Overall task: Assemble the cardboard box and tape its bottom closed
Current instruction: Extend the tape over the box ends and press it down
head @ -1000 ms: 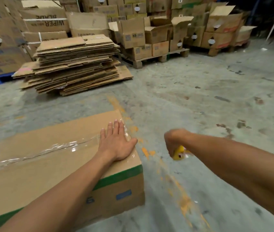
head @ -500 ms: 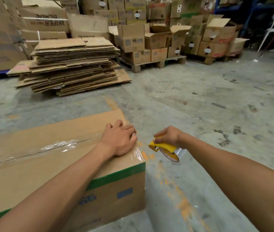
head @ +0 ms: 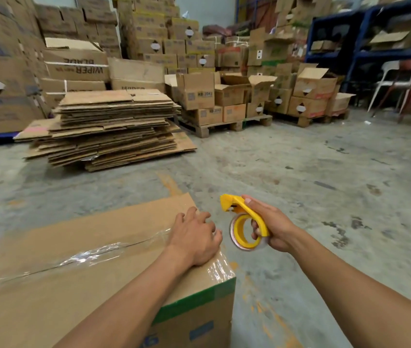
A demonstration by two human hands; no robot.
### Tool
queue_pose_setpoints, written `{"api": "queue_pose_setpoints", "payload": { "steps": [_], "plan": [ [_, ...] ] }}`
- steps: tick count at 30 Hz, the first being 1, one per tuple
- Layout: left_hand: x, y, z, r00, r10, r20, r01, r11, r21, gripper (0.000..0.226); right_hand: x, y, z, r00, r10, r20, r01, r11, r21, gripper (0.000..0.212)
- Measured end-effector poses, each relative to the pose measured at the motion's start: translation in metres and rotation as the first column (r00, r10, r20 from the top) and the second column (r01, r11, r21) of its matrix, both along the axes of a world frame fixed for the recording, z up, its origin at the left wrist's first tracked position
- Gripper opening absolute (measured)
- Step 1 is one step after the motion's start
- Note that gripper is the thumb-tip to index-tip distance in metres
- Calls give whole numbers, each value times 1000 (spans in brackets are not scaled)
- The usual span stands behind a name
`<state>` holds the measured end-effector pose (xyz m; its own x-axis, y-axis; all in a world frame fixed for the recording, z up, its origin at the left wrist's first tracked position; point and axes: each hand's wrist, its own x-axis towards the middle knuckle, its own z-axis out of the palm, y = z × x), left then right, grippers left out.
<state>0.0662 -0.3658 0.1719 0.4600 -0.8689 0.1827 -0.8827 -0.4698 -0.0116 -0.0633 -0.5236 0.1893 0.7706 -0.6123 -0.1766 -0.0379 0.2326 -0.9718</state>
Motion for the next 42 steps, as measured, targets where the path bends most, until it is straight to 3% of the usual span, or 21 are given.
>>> {"api": "queue_pose_setpoints", "payload": {
  "steps": [3,5,6,7,8,9,10,11,19,28,33,35,37,40,42],
  "plan": [
    [-1,4,5,998,9,-68,-20,986,-166,42,-9,-5,5,997,65,31,-68,990,120,33],
    [2,6,16,958,74,-275,-172,921,-350,36,-15,-7,8,991,111,74,-125,968,216,29],
    [4,8,28,866,76,-494,-305,863,-403,36,-17,-8,10,984,142,110,-167,951,261,25],
    [4,10,42,667,17,-745,-445,811,-379,39,-20,-8,12,973,180,147,-217,931,294,25],
    [5,11,54,402,-57,-914,-545,788,-288,45,-23,-8,14,959,220,178,-267,912,311,30],
    [5,14,65,182,-92,-979,-566,804,-181,53,-25,-7,16,946,257,198,-310,897,315,37],
    [3,18,73,57,-88,-994,-530,842,-105,60,-27,-6,18,936,286,207,-340,887,314,43],
    [-1,20,80,-6,-75,-997,-486,871,-62,65,-27,-6,20,929,306,208,-359,879,313,47],
    [-28,17,97,-222,-101,-970,-343,939,-19,53,-28,-2,34,876,422,232,-471,851,231,37],
    [-31,17,90,-274,-133,-953,-352,936,-29,11,-34,-4,42,864,435,252,-486,853,191,35],
    [-29,19,91,-315,-155,-936,-347,937,-38,13,-36,-3,46,861,448,242,-494,849,186,35],
    [-29,20,91,-312,-158,-937,-354,935,-40,17,-36,-4,46,863,436,256,-491,844,216,47],
    [-24,21,90,-220,-145,-965,-352,934,-60,22,-36,-5,50,875,438,205,-475,859,191,63],
    [-8,27,79,124,-21,-992,-274,960,-55,25,-35,7,56,860,508,-51,-508,861,5,48],
    [4,34,71,265,47,-963,-200,980,-7,25,-32,18,59,821,545,-171,-561,825,-62,41]
  ]
}}
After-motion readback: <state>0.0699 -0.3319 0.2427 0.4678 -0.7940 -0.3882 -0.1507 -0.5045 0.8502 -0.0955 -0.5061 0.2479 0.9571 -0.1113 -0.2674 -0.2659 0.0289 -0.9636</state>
